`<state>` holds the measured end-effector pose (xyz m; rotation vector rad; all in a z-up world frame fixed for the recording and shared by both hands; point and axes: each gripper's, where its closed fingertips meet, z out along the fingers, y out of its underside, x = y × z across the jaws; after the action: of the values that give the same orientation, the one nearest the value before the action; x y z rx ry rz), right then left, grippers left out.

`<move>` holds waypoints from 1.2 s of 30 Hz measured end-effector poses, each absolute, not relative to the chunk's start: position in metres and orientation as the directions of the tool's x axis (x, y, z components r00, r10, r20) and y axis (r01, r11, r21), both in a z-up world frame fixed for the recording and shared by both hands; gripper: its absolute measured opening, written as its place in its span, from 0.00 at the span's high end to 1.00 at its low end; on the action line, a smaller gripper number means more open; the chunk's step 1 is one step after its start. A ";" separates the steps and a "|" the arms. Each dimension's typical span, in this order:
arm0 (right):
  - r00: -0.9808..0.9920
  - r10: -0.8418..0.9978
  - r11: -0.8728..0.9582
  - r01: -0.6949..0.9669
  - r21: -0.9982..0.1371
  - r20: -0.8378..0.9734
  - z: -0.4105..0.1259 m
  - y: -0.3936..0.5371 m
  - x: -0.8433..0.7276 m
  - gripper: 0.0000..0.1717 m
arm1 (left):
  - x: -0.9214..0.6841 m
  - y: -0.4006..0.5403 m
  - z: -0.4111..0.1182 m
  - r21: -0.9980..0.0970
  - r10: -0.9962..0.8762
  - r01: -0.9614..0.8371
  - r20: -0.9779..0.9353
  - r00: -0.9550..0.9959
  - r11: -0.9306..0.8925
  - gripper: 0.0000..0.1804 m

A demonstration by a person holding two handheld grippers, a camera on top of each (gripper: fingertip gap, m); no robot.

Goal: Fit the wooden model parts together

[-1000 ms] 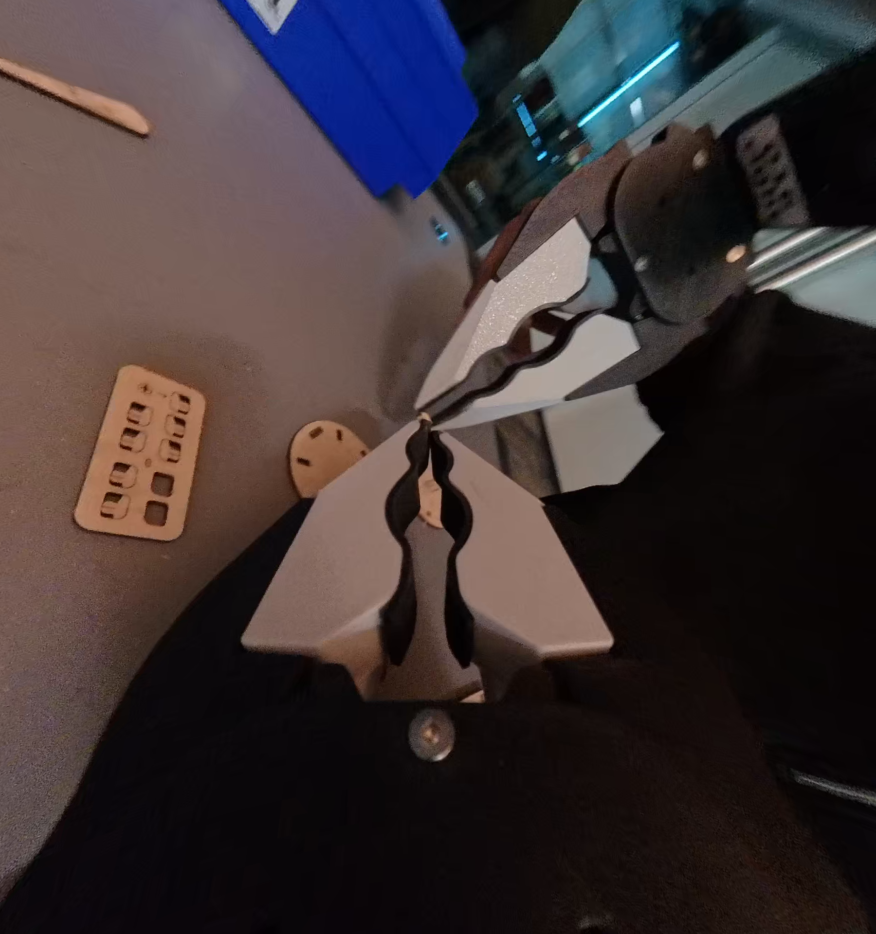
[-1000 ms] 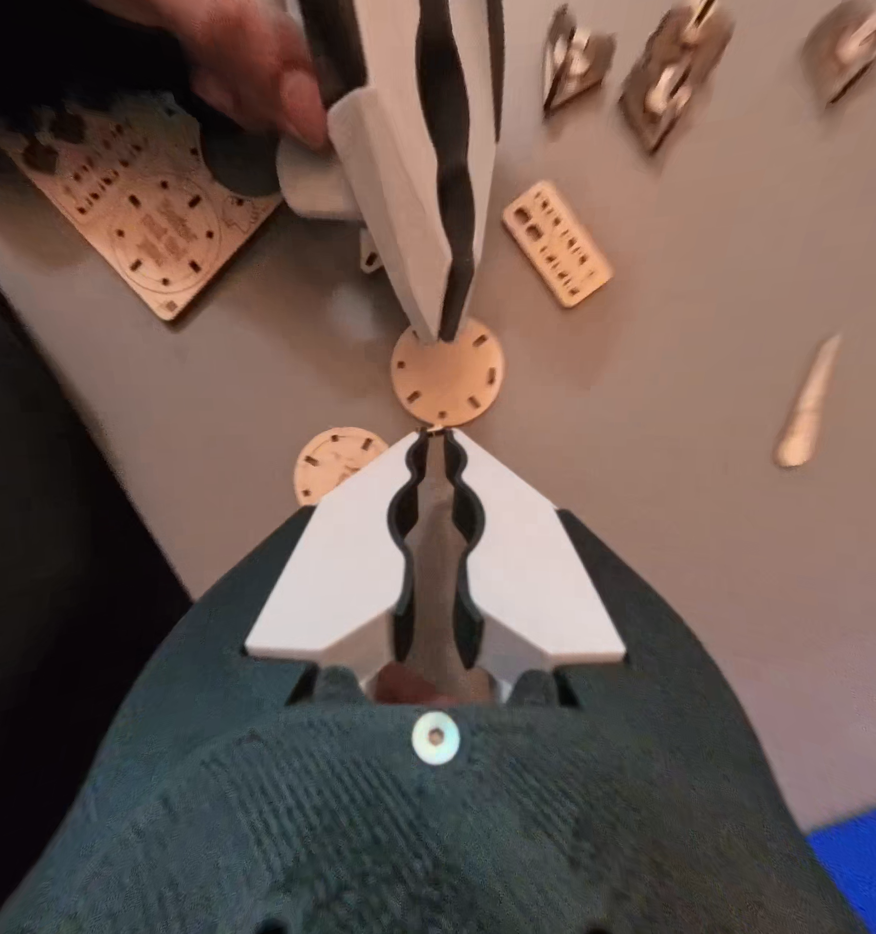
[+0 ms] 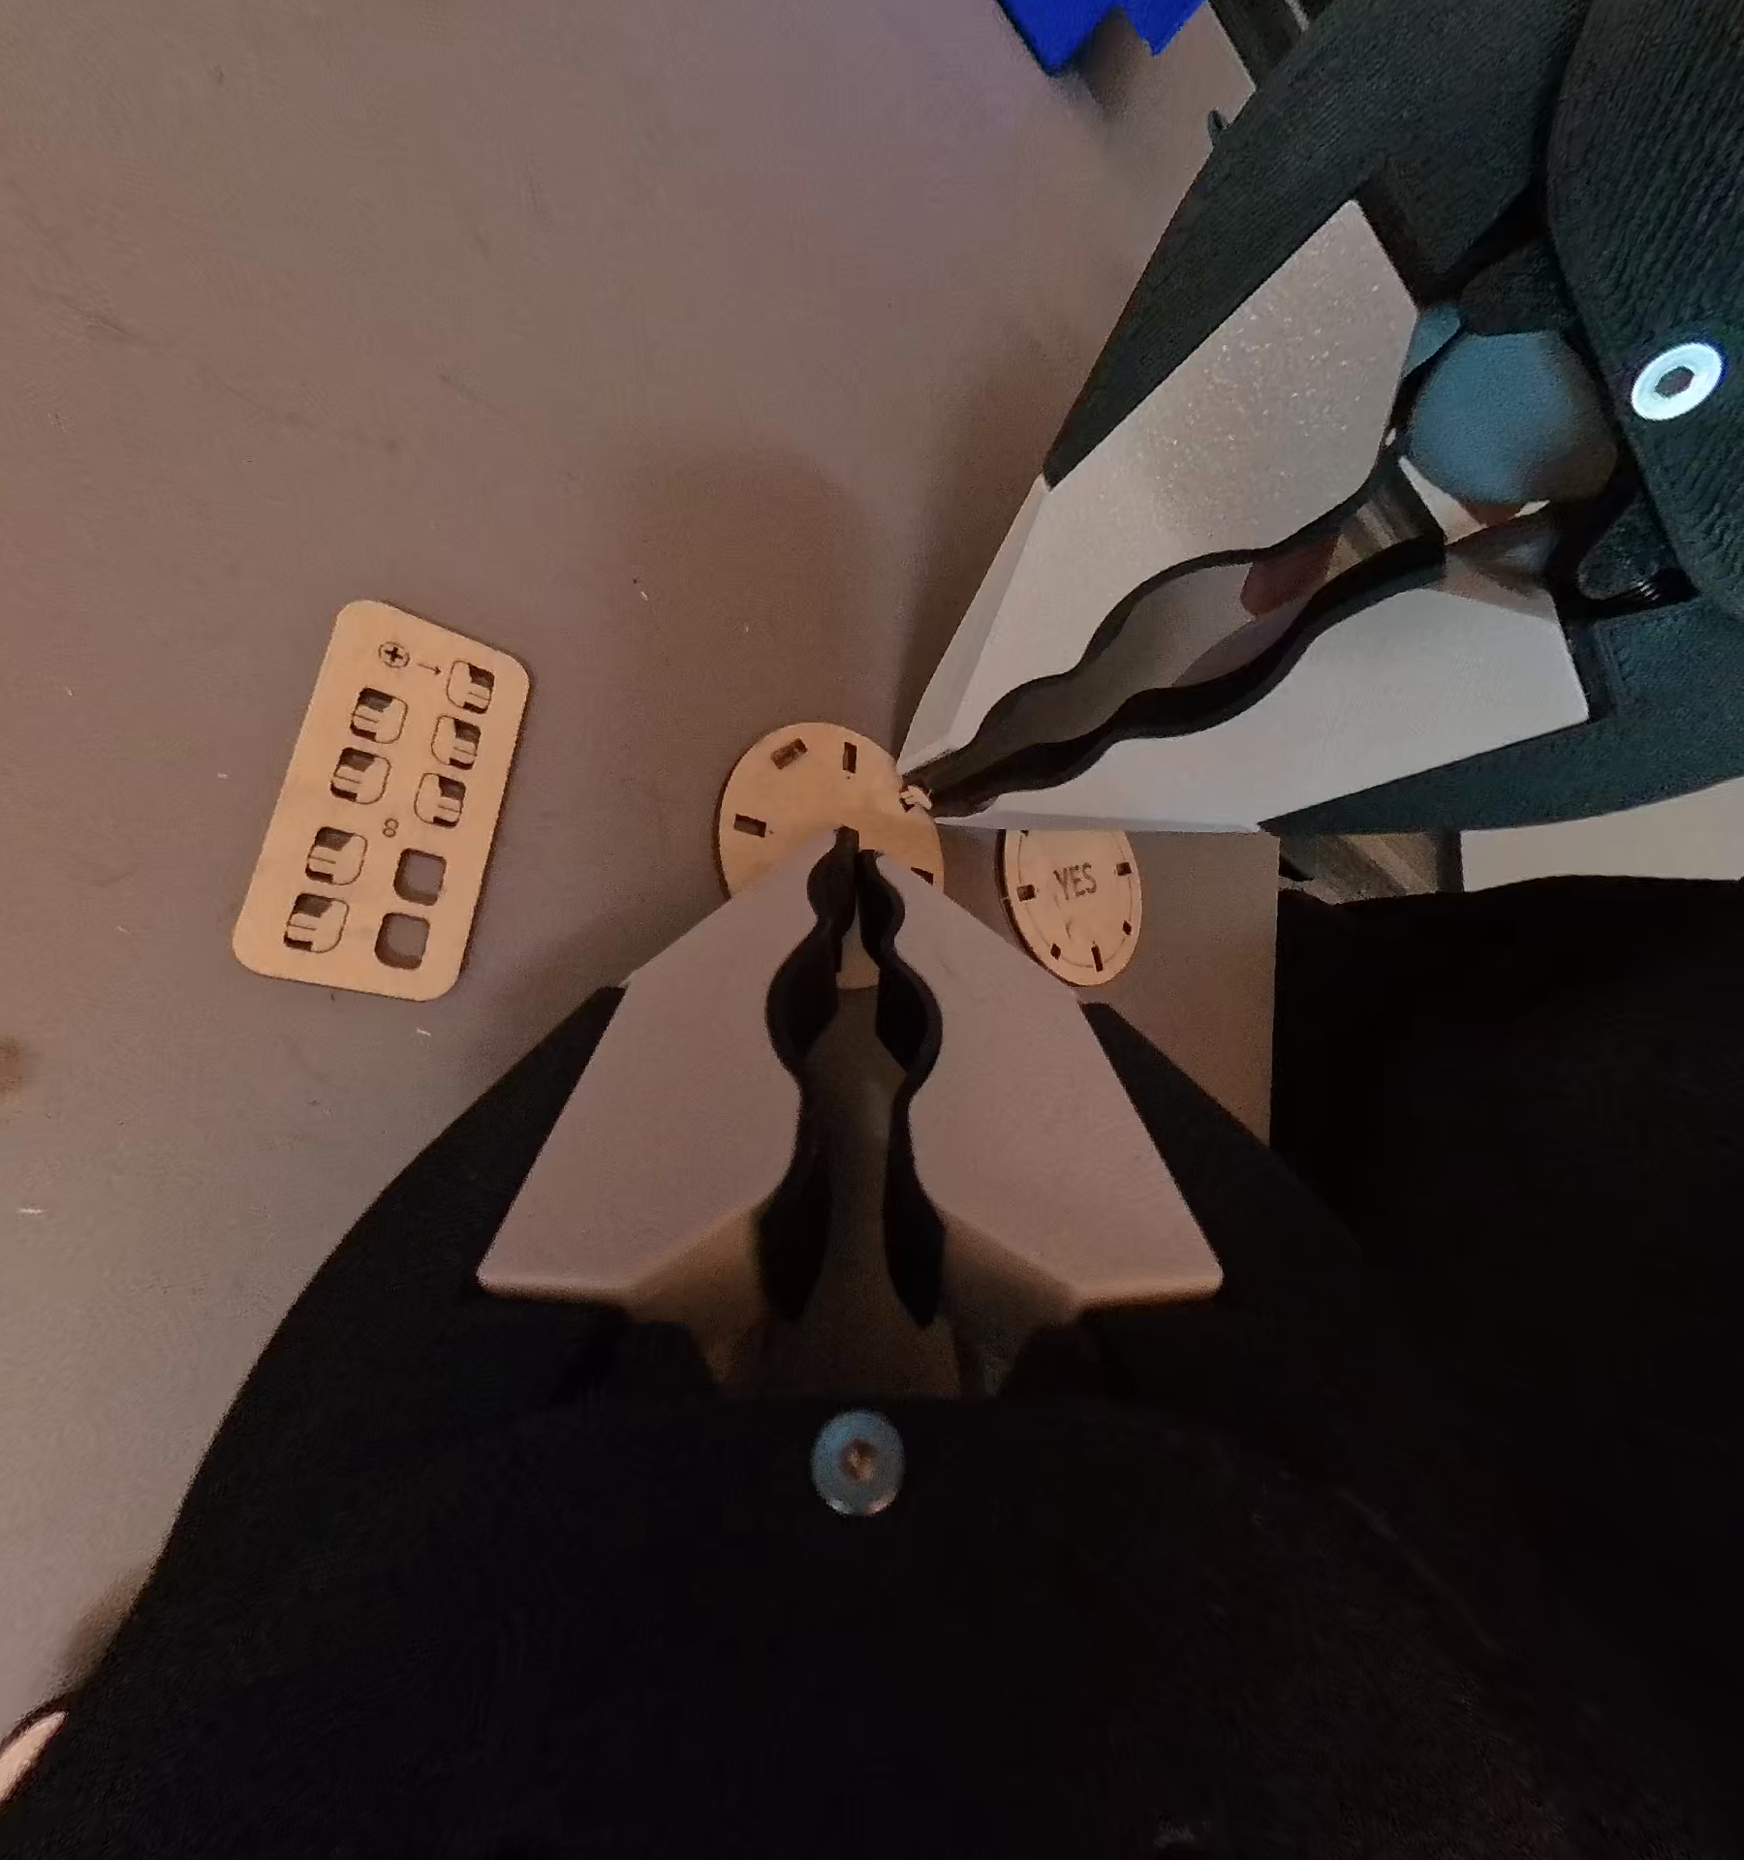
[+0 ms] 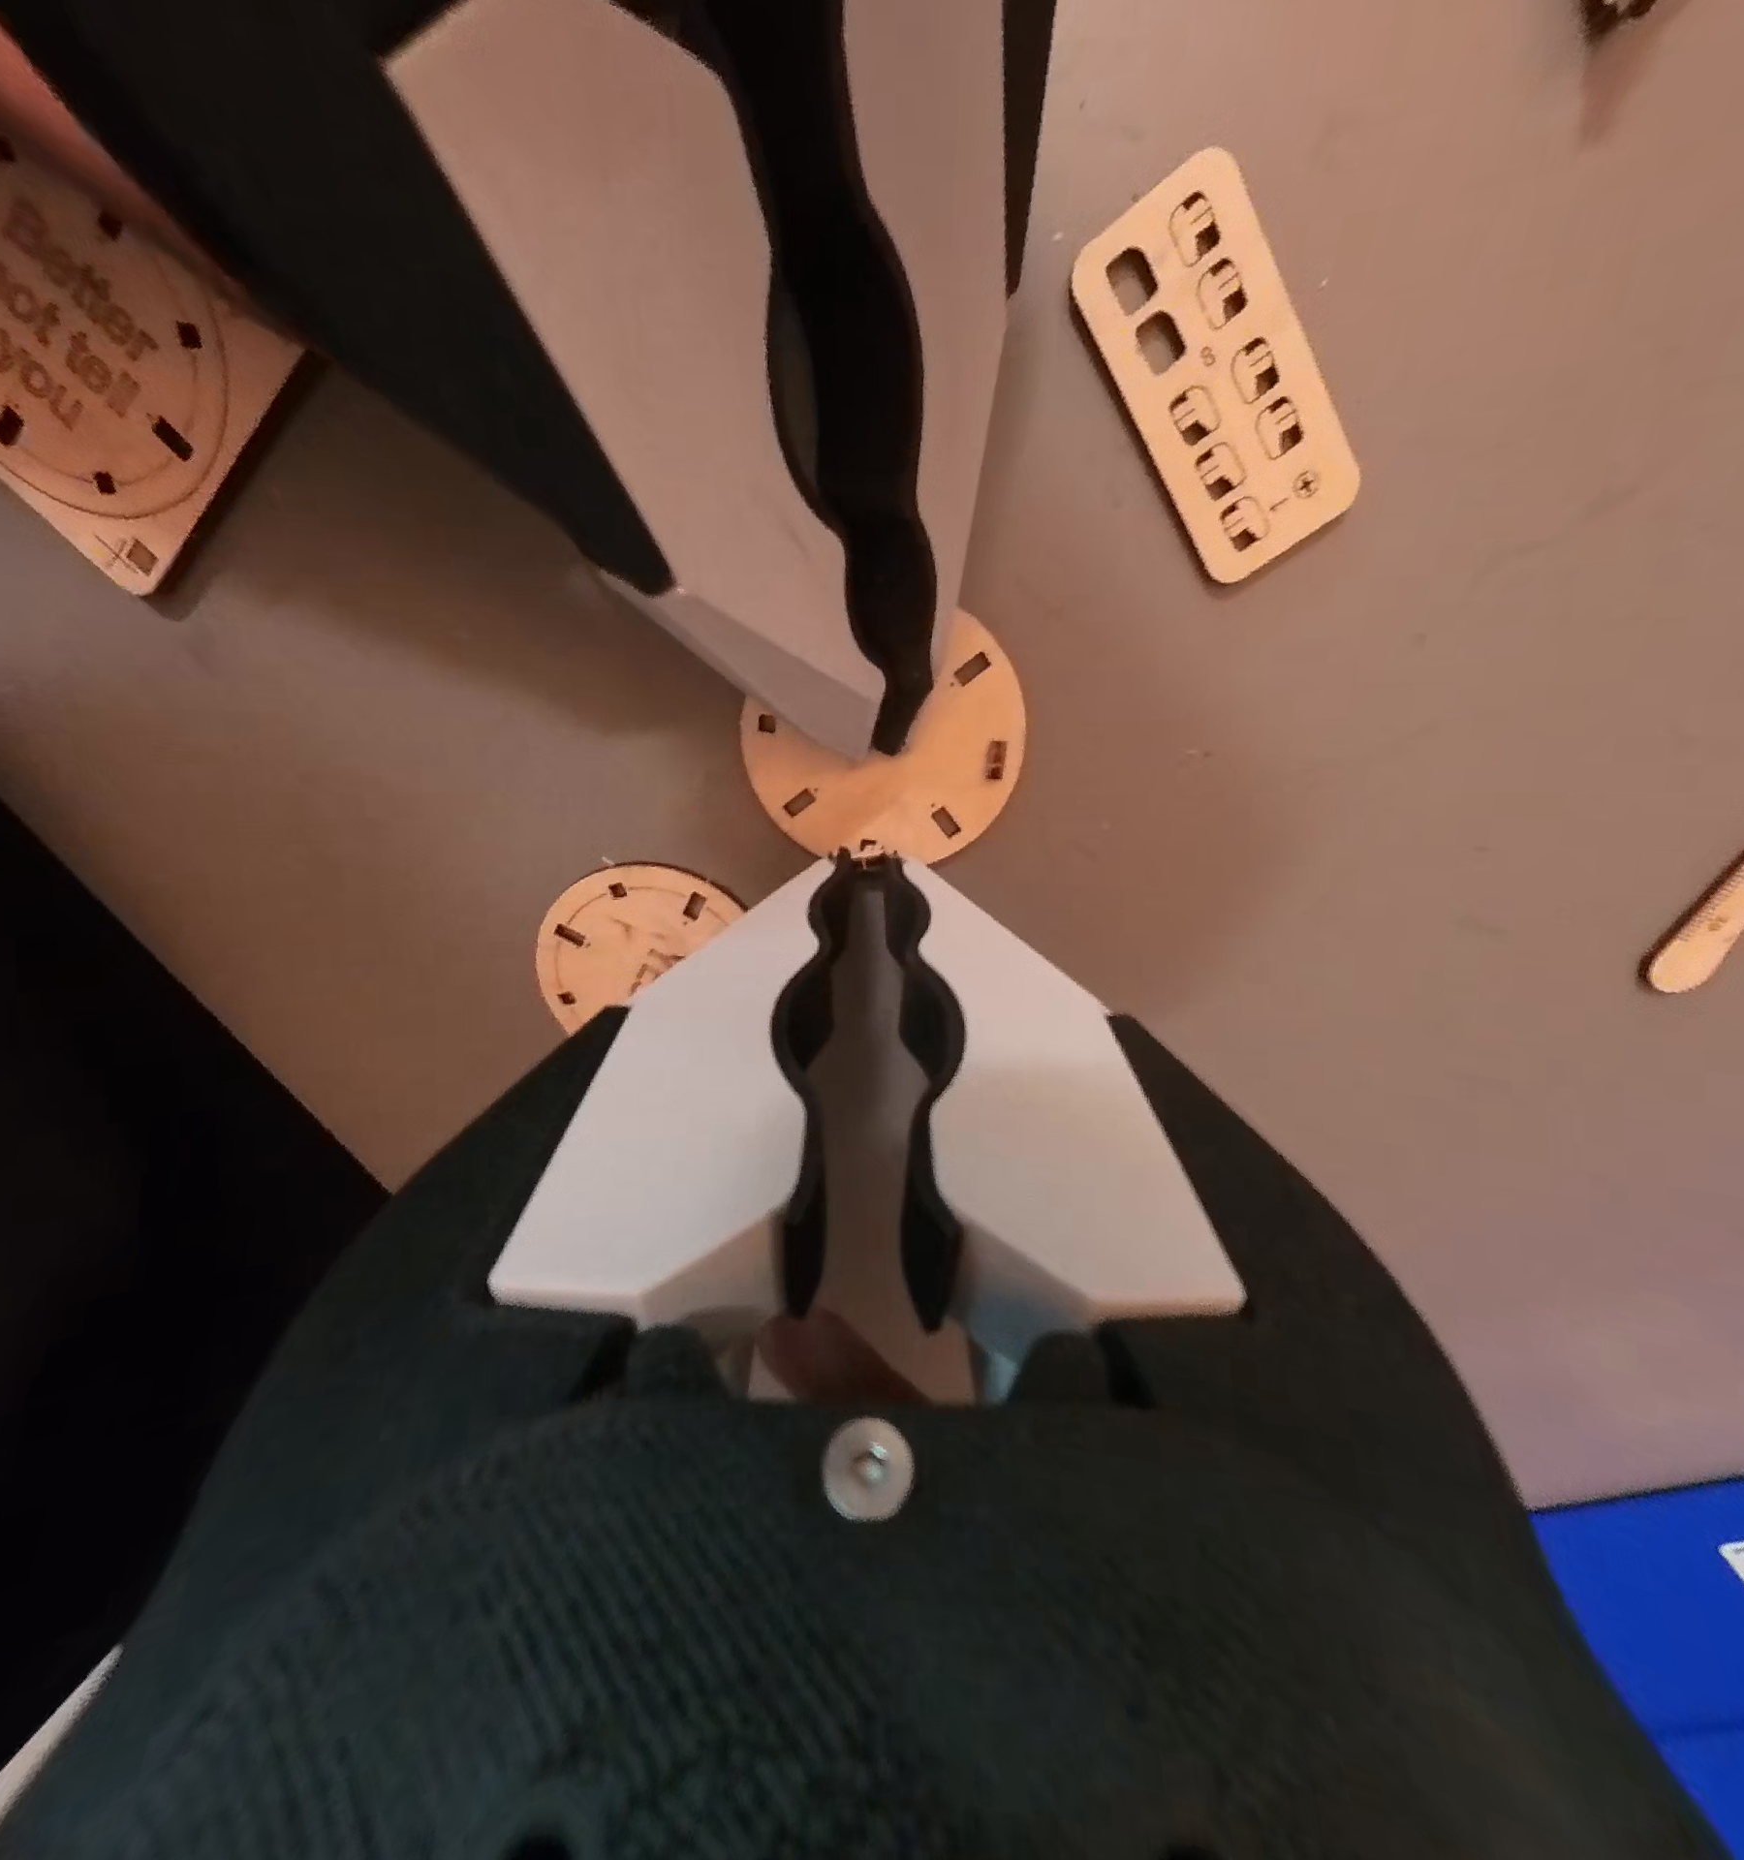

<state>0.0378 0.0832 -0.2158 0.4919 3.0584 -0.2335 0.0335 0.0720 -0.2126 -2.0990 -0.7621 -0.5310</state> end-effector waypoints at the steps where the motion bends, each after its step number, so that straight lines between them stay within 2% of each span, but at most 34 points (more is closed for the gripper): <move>1: -0.949 0.309 0.940 0.314 -0.133 -0.058 -0.216 0.083 0.038 0.98 | 0.033 0.072 -0.213 -0.557 0.332 0.679 0.601 0.727 -0.479 1.00; 14: -0.929 0.366 0.930 0.368 -0.028 -0.060 -0.216 0.082 0.040 0.97 | 0.033 0.072 -0.212 -0.550 0.342 0.694 0.611 0.714 -0.466 1.00; 26: -0.936 0.349 0.937 0.349 -0.004 -0.046 -0.216 0.082 0.043 0.97 | 0.034 0.071 -0.212 -0.545 0.348 0.695 0.610 0.712 -0.468 1.00; 36: -0.950 0.311 0.950 0.311 0.010 -0.014 -0.216 0.088 0.037 0.97 | 0.049 0.075 -0.211 -0.490 0.293 0.719 0.685 0.667 -0.493 1.00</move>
<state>0.0374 0.0875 -0.2163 0.4926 3.0869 0.0122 0.0493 0.0751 -0.2111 -2.0795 -0.7793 -0.6771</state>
